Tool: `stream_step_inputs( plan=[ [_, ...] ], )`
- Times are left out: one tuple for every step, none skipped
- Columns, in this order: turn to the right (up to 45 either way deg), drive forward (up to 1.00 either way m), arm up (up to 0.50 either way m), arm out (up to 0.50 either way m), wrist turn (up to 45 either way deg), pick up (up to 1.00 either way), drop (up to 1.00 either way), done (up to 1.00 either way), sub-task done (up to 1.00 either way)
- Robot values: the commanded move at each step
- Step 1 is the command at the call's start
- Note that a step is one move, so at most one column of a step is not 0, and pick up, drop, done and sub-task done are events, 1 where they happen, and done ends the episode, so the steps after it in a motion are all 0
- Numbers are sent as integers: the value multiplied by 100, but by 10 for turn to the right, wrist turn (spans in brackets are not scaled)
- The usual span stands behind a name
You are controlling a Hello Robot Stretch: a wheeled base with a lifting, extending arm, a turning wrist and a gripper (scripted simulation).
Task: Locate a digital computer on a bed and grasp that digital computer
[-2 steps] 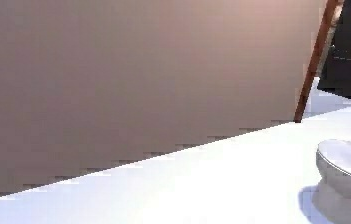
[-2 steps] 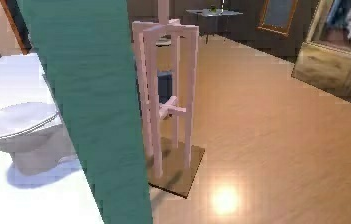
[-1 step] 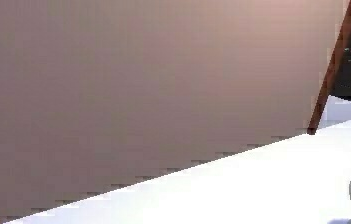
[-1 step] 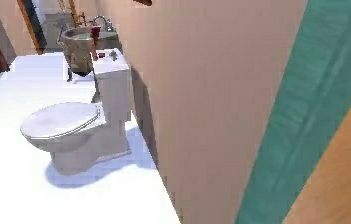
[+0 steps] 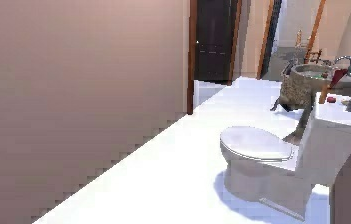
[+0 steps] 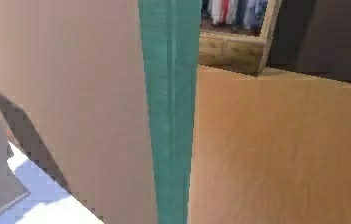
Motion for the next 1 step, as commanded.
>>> stream_step_inputs(
  plan=[
    [0,100,0,0,0,0,0,0,0]
  ],
)
